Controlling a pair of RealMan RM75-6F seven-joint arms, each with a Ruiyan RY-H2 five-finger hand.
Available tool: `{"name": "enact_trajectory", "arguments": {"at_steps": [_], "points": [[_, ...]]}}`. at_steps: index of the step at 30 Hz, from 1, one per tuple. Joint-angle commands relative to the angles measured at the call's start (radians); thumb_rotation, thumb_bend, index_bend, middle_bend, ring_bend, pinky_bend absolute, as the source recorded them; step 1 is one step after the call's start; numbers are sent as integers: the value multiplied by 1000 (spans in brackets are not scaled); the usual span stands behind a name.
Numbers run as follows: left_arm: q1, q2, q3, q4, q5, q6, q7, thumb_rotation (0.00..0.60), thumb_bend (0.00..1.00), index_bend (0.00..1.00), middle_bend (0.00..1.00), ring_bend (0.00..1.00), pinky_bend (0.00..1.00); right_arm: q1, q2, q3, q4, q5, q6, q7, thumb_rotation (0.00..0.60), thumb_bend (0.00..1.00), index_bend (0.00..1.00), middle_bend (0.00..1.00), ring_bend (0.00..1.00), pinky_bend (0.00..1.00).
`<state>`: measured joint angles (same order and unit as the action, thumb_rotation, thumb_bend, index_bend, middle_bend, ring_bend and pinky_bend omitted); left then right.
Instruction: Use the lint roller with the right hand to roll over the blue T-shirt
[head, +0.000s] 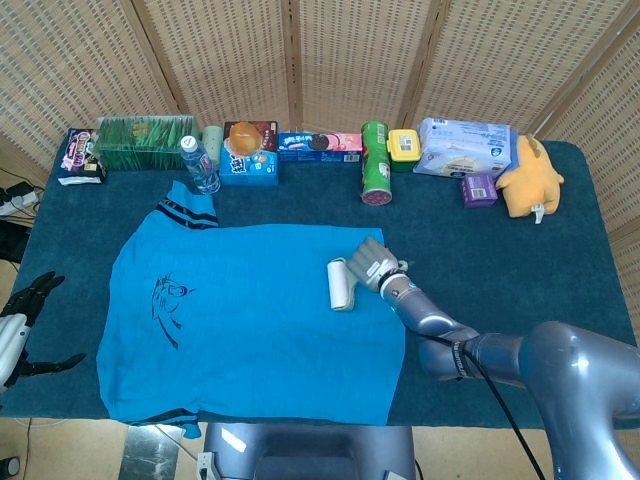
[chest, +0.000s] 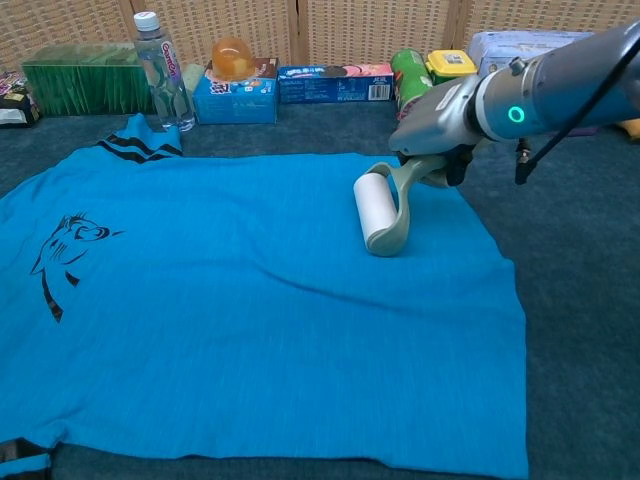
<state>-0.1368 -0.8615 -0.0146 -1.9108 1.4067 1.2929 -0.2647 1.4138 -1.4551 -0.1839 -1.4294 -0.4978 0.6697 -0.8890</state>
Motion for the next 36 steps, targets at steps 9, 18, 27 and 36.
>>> {"name": "enact_trajectory", "arguments": {"at_steps": [9, 18, 27, 36], "points": [[2, -9, -2, -3, -7, 2, 6, 600, 88, 0, 0, 0, 18, 194, -78, -49, -44, 321, 99, -253, 600, 1000, 889, 878, 868, 1000], [9, -12, 0, 0, -11, 7, 3, 600, 88, 0, 0, 0, 17, 226, -98, -84, -62, 390, 156, -338, 600, 1000, 889, 878, 868, 1000], [-2, -15, -3, 5, -1, -6, 1, 600, 87, 0, 0, 0, 18, 191, -39, -178, -106, 394, 198, -385, 600, 1000, 889, 878, 868, 1000], [-15, -13, -5, 4, 8, -20, 4, 600, 88, 0, 0, 0, 18, 155, -17, -194, -131, 391, 231, -398, 600, 1000, 889, 878, 869, 1000]]}}
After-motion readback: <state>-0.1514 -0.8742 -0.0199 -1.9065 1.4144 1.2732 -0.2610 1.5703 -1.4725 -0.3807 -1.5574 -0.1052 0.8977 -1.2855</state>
